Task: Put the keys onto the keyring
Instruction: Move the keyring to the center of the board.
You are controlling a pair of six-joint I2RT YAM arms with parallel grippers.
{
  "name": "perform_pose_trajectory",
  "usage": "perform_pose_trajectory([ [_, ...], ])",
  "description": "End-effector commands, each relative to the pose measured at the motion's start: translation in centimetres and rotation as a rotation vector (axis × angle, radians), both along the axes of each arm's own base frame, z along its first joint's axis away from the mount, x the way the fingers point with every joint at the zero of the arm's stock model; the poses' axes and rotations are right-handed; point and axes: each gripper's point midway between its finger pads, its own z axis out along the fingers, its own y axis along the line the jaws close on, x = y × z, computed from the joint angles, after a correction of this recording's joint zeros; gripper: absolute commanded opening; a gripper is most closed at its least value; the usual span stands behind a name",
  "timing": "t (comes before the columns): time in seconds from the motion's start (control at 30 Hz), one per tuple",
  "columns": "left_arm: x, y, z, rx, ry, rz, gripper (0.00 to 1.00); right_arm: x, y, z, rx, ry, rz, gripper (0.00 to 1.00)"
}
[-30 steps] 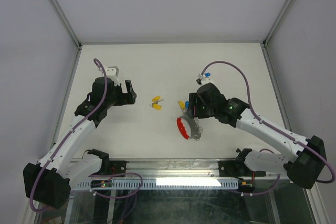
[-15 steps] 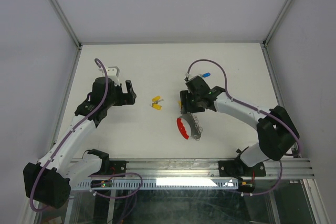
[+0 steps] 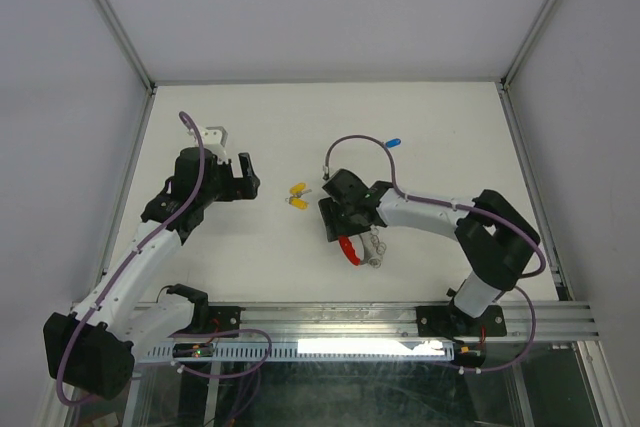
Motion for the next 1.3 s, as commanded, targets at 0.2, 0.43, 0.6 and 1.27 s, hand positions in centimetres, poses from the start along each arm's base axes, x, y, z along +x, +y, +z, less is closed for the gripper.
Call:
perform_pose_trajectory([
  [0.2, 0.4, -0.9, 1.5, -0.046, -0.047, -0.038, 0.99, 1.8, 1.2, -0.1, -0.073, -0.1, -0.008, 0.6],
  [0.43, 0.4, -0.5, 1.8, -0.038, -0.064, -0.02, 0.99, -1.1, 2.9, -1.3, -0.018, -0.041, 0.153, 0.6],
  [0.6, 0.5, -0.3, 1.8, -0.032, -0.067, -0.009, 0.99, -5.0, 2.7, -1.1, 0.024, 0.017, 0.308, 0.6],
  [1.27, 0.8, -0.7, 1.2, -0.029, -0.04, -0.025, 0.99, 0.0, -0.8, 6.9, 0.082, -0.197, -0.133, 0.35],
])
